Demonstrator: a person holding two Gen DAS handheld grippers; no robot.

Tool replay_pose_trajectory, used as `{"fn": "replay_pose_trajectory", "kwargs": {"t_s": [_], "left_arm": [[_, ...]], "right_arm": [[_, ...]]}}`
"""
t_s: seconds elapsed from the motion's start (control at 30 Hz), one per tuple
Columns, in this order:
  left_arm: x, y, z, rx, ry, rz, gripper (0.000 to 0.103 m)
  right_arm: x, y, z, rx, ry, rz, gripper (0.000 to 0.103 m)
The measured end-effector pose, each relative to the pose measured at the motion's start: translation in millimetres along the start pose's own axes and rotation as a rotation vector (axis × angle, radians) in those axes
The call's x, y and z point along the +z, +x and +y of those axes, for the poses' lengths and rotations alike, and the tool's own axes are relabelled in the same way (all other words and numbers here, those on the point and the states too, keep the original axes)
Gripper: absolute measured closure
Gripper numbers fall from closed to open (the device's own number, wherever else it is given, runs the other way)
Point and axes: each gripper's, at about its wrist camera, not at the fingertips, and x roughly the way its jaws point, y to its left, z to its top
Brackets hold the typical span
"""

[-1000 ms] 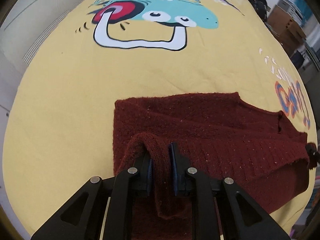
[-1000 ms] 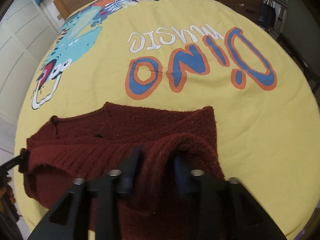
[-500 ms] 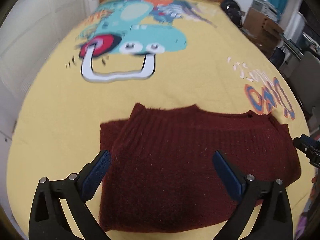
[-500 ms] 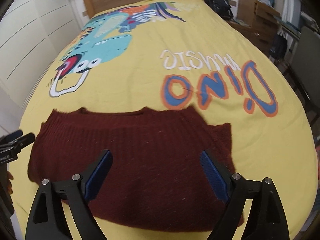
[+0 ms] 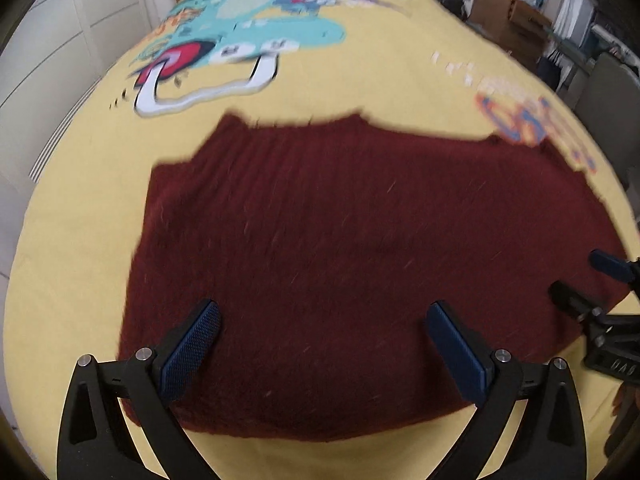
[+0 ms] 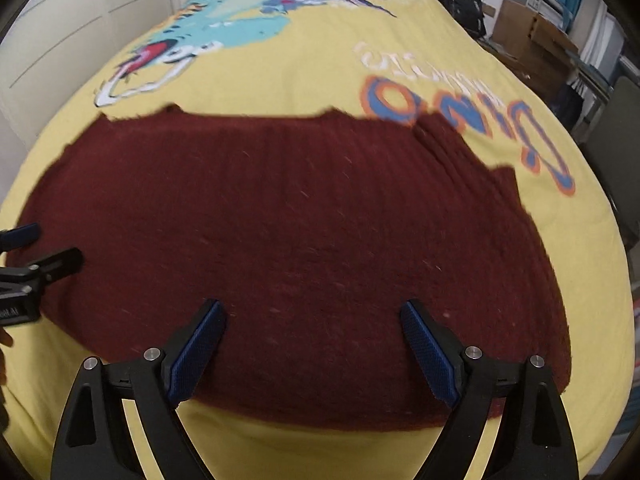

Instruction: Fold small clothes

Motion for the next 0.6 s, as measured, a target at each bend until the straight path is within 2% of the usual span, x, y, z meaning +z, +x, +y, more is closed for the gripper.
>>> {"fn": "replay_pose_trajectory", "kwargs": {"t_s": [0.1, 0.17, 0.33, 0.47, 0.5, 0.6], "left_arm": [[-10.2, 8.5, 15.1, 0.032, -0.005, 0.000, 0.001], [-15.0, 10.5, 26.7, 0.022, -0.020, -0.013, 0.001], [-20.3, 10.3, 31.0, 0.028, 0.005, -0.020, 0.001], [-21.9, 12.5, 35.2, -0.011, -0.025, -0.021, 0.001], [-21.8, 12.6, 35.3, -0.014, -0.027, -0.023, 0.001], [-23.0, 12.2, 34.1, -0.014, -0.018, -0.032, 0.001]], "right_arm": [[-3.2, -1.7, -15.1, -0.020, 0.013, -0.009, 0.013], [-3.4, -1.8, -29.0, -0.038, 0.046, -0.002, 0.013], [-12.7, 1.2, -62.5, -0.018, 0.129, 0.006, 0.012], [-19.3, 3.1, -66.3, 0.010, 0.133, 0.000, 0.009], [-19.5, 4.8, -64.6, 0.008, 0.132, 0.004, 0.005], [-17.6, 3.2, -56.0, -0.022, 0.114, 0.007, 0.003]]}}
